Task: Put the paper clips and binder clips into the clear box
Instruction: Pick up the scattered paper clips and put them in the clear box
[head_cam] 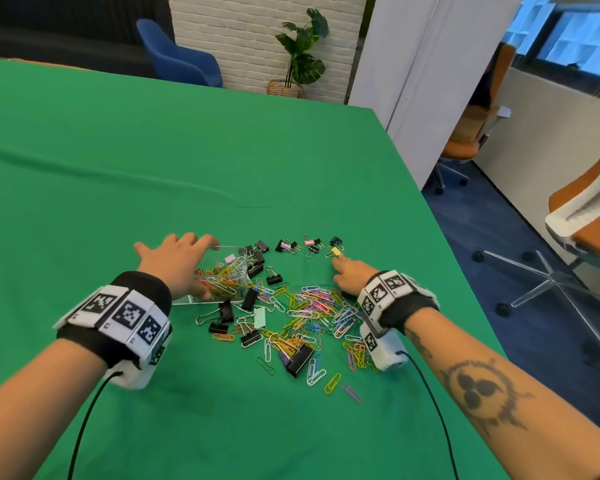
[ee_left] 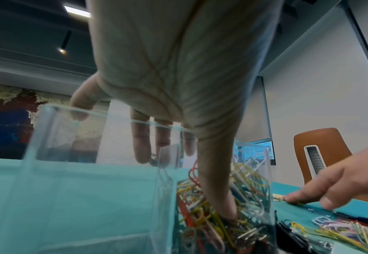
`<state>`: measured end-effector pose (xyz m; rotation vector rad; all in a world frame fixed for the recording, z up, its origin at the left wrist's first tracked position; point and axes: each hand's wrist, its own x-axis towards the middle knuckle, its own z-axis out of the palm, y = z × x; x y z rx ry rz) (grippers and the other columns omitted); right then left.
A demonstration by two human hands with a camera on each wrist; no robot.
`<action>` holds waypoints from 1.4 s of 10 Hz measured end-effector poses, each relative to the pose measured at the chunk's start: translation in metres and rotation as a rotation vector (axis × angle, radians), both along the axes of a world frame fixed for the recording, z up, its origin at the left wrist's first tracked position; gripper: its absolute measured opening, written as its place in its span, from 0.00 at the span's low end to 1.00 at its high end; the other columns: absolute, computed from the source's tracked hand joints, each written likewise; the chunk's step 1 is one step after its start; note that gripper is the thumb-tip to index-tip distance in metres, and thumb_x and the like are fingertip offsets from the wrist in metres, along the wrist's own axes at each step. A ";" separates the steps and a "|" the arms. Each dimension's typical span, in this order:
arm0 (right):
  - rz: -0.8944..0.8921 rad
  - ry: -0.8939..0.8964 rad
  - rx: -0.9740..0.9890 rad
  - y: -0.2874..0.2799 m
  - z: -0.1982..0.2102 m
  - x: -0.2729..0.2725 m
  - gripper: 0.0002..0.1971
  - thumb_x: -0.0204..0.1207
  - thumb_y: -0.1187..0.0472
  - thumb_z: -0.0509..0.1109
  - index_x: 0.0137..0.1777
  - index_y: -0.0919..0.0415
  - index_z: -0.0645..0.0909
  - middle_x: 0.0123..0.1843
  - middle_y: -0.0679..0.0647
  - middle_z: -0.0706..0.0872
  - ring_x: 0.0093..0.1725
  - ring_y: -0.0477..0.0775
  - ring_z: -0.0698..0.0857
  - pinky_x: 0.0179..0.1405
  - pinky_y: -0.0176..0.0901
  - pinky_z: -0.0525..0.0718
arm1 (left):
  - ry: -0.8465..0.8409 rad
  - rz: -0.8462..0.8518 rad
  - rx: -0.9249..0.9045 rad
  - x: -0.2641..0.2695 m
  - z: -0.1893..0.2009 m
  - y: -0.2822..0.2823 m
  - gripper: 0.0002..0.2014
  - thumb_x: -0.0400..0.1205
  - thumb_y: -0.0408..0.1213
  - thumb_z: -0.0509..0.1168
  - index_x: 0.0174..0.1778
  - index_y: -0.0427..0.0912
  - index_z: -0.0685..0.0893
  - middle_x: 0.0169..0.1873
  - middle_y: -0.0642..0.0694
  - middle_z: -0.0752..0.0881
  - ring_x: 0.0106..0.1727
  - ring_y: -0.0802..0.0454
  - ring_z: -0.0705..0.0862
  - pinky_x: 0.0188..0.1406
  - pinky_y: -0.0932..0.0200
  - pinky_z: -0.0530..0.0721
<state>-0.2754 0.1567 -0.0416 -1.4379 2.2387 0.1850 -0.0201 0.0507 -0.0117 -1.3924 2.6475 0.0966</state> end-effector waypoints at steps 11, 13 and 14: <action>-0.099 0.111 -0.229 0.058 -0.020 0.044 0.29 0.78 0.36 0.52 0.71 0.55 0.67 0.74 0.61 0.66 0.74 0.61 0.65 0.70 0.59 0.72 | 0.057 -0.049 0.121 0.011 0.006 -0.003 0.39 0.70 0.52 0.73 0.74 0.58 0.61 0.64 0.54 0.77 0.67 0.50 0.75 0.68 0.37 0.69; 0.017 0.131 -0.130 0.052 -0.024 0.034 0.28 0.81 0.39 0.48 0.76 0.52 0.65 0.77 0.55 0.67 0.76 0.58 0.63 0.71 0.58 0.69 | 0.053 -0.056 0.129 0.011 0.006 -0.003 0.38 0.70 0.51 0.73 0.74 0.58 0.62 0.63 0.53 0.77 0.66 0.50 0.75 0.67 0.37 0.69; 0.005 0.142 -0.148 0.039 -0.021 0.030 0.26 0.82 0.43 0.50 0.69 0.59 0.74 0.73 0.57 0.71 0.73 0.58 0.67 0.69 0.58 0.71 | 0.057 -0.057 0.123 0.011 0.006 -0.003 0.38 0.70 0.52 0.73 0.74 0.58 0.62 0.63 0.53 0.77 0.66 0.50 0.75 0.67 0.37 0.69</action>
